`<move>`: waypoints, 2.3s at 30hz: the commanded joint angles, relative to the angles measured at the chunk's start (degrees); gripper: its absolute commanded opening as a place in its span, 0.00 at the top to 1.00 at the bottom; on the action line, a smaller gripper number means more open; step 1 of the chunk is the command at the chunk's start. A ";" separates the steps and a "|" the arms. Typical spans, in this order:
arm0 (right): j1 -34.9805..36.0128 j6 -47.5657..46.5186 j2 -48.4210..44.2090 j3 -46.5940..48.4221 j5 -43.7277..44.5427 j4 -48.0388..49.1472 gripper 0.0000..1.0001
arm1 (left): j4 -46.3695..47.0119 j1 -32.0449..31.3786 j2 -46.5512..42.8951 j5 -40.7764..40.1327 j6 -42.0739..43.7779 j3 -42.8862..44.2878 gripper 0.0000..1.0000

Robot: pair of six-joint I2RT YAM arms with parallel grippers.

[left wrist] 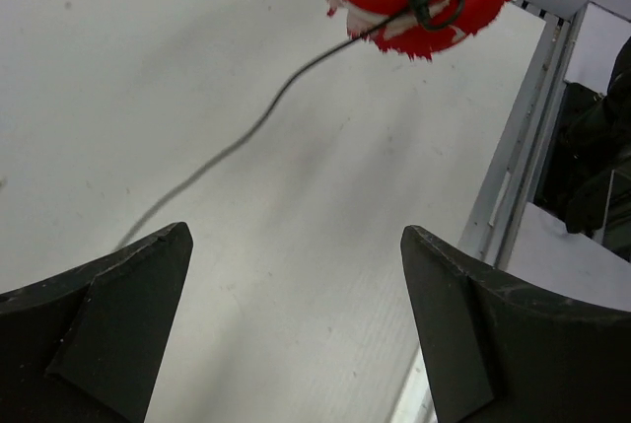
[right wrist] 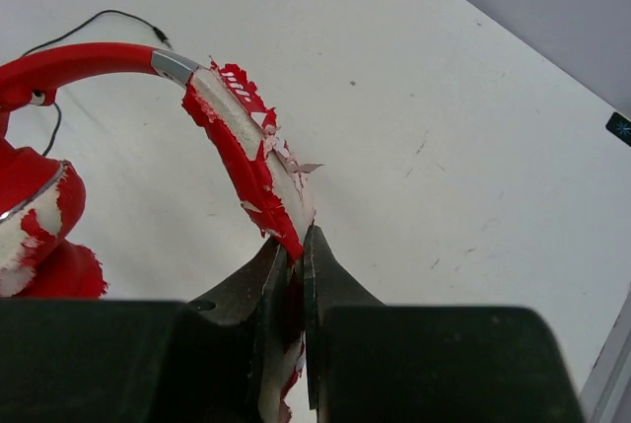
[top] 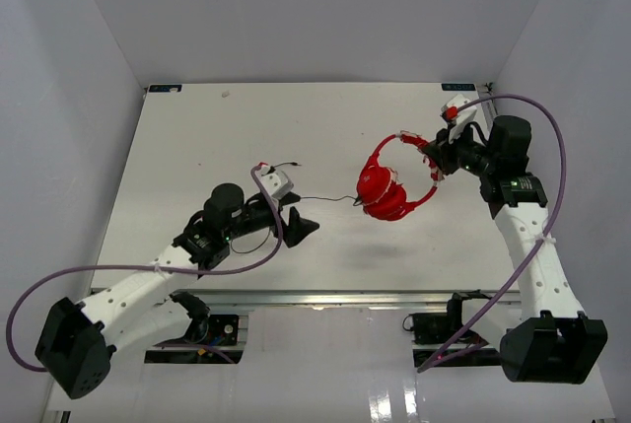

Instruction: Wrap the headphones

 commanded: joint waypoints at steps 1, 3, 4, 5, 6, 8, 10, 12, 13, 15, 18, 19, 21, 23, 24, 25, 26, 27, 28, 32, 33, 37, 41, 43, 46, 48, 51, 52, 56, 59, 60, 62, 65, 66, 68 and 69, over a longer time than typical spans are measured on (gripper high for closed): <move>-7.04 1.08 -2.28 4.21 -15.27 -5.93 0.92 | 23.79 -0.50 11.85 5.53 11.45 1.11 0.02; -9.45 2.83 -1.70 7.13 -18.57 -7.32 0.92 | 28.89 -0.50 16.31 8.08 13.86 0.75 0.02; -10.09 3.49 -1.42 8.94 -19.85 -8.14 0.92 | 31.91 -0.50 18.58 8.85 14.34 0.72 0.02; -10.43 4.02 -1.16 10.95 -20.93 -9.05 0.92 | 35.20 -0.50 20.87 9.34 14.41 0.77 0.02; -10.65 5.16 -0.72 11.96 -21.95 -9.24 0.92 | 35.08 -0.50 22.83 10.35 14.67 1.67 0.02; -11.08 6.86 -0.07 14.45 -23.79 -9.43 0.92 | 34.48 -0.50 27.79 12.12 15.21 4.10 0.02; -11.48 9.45 1.08 16.73 -25.04 -9.43 0.92 | 34.44 -0.58 31.78 12.01 15.29 5.80 0.02; -11.78 11.79 2.26 19.52 -26.68 -9.32 0.92 | 35.57 -0.53 35.27 11.63 15.50 6.24 0.04; -11.94 13.12 2.88 20.70 -27.27 -9.21 0.92 | 35.62 -0.50 36.46 11.83 15.65 6.42 0.06; -12.27 15.32 3.88 23.20 -28.61 -9.04 0.92 | 35.50 -0.50 38.80 11.61 16.31 6.67 0.10; -12.45 17.58 4.88 25.58 -28.96 -8.91 0.92 | 35.50 0.41 39.81 10.61 15.94 5.91 0.37; -12.51 17.99 4.87 26.17 -27.62 -8.90 0.92 | 36.64 0.75 39.22 10.59 15.14 5.06 0.50; -12.55 18.59 4.83 26.71 -24.16 -8.53 0.92 | 38.59 1.12 37.53 11.15 13.76 3.70 0.71; -12.55 19.99 4.71 26.08 -20.27 -7.34 0.92 | 38.08 1.17 35.79 13.45 12.48 3.59 0.85; -12.55 21.90 4.63 25.13 -19.17 -5.84 0.92 | 36.87 1.17 34.71 14.42 11.93 3.88 0.93; -12.53 23.63 4.51 24.06 -18.20 -4.25 0.92 | 35.90 1.16 33.64 15.41 11.19 4.12 1.00; -12.47 24.78 4.27 22.69 -17.59 -2.40 0.92 | 35.64 1.10 32.62 16.49 9.89 4.18 1.00; -12.33 26.02 4.02 21.59 -16.87 -1.97 0.92 | 35.78 1.09 31.79 17.20 8.74 4.06 1.00; -11.67 28.58 3.62 20.04 -14.89 0.54 0.92 | 36.01 0.75 30.76 17.69 7.33 3.74 1.00; -5.05 38.85 2.53 15.89 0.10 4.62 0.92 | 35.01 -2.68 30.31 16.64 4.91 4.37 1.00; -1.74 41.45 2.43 15.10 4.38 5.19 0.92 | 34.15 -4.09 31.30 15.45 4.74 5.31 1.00; 1.69 54.36 5.96 14.72 5.29 9.13 0.92 | 34.58 -6.50 36.74 12.09 -0.03 8.15 1.00; 2.08 60.17 8.79 17.12 7.76 9.08 0.92 | 34.16 -7.82 41.90 10.48 -3.53 11.19 1.00; 4.71 56.96 9.86 19.07 19.38 7.08 0.92 | 31.32 -9.85 44.34 8.68 -4.22 14.91 1.00; 7.86 49.91 11.04 18.52 34.07 7.26 0.92 | 24.72 -11.88 45.37 6.58 -3.88 21.18 1.00; 10.67 47.37 11.97 15.97 37.82 9.10 0.92 | 20.30 -13.34 46.09 5.54 -4.42 25.16 1.00; 14.76 44.29 11.73 10.20 43.23 12.63 0.92 | 10.50 -13.74 48.63 6.07 -6.26 33.42 1.00; 16.68 42.79 11.42 7.89 45.04 14.18 0.92 | 6.14 -13.77 49.70 6.15 -6.60 35.71 1.00; 21.42 32.89 11.24 3.78 57.97 21.20 0.92 | -4.72 -13.76 50.62 5.39 -7.03 41.93 1.00; 22.56 24.53 12.31 1.54 62.38 24.97 0.92 | -13.53 -13.68 49.60 4.91 -6.13 45.70 1.00; 22.61 22.29 12.51 0.62 62.67 26.53 0.92 | -16.49 -13.68 49.10 4.79 -5.73 46.86 1.00; 22.62 16.53 12.02 -1.52 59.49 29.02 0.92 | -22.96 -13.68 48.33 4.44 -3.89 49.90 1.00; 22.70 9.08 8.71 -6.69 50.91 31.70 0.92 | -33.15 -13.64 47.54 4.53 -0.21 55.69 1.00; 22.71 6.85 6.89 -8.70 44.76 31.93 0.92 | -35.42 -13.49 47.71 4.84 0.61 57.18 0.99; 23.15 1.81 5.43 -10.11 38.06 30.08 0.92 | -44.62 -13.00 48.92 6.51 3.03 62.28 0.98; 23.22 -0.26 5.36 -10.20 35.25 28.63 0.92 | -47.44 -12.74 49.58 7.72 3.78 64.56 0.98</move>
